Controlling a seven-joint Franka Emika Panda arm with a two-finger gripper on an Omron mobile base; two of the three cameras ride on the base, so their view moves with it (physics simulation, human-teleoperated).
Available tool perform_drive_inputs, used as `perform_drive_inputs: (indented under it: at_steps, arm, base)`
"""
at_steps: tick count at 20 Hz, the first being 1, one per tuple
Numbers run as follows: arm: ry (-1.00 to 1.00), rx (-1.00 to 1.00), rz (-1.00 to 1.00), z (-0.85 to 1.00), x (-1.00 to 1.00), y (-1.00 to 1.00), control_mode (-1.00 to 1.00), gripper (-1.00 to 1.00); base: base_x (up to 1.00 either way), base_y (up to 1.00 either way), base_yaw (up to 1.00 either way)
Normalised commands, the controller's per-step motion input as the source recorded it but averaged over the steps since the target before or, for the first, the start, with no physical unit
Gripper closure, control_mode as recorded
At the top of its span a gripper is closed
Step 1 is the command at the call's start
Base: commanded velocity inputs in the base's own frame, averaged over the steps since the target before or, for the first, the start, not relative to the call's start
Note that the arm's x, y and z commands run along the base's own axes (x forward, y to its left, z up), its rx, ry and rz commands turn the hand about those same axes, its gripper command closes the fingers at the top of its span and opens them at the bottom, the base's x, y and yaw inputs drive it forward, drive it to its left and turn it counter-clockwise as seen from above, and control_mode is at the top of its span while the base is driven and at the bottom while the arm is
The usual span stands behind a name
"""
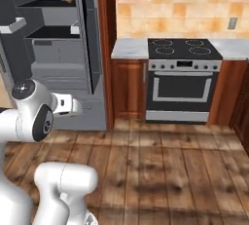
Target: Pick the apple and kiwi from the fridge and place them on the plate next to the blender to make a fruit smoothie.
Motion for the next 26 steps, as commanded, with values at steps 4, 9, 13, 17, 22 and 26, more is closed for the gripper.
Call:
perform_drive_inputs:
  at_steps: [4,9,13,17,22,26]
  arm:
    - [0.00,0.00,0.00,0.00,0.00,0.00,1.00,-1.00]
    - [0.00,0.00,0.00,0.00,0.00,0.00,1.00,-1.00]
    - [0.00,0.00,0.00,0.00,0.00,0.00,1.00,-1.00]
    - [0.00,0.00,0.00,0.00,0.00,0.00,1.00,-1.00]
    - [0.00,0.00,0.00,0.00,0.00,0.00,1.00,-1.00]
    - [0.00,0.00,0.00,0.00,0.00,0.00,1.00,-1.00]
  base:
    - [1.00,0.72,0.00]
    - [1.00,0.87,0.00]
    - [1.00,0.94,0.00]
    - [0.91,1.00,-0.04]
    - [1.00,0.82,-0.05]
    - [0.76,0.19,-0.01]
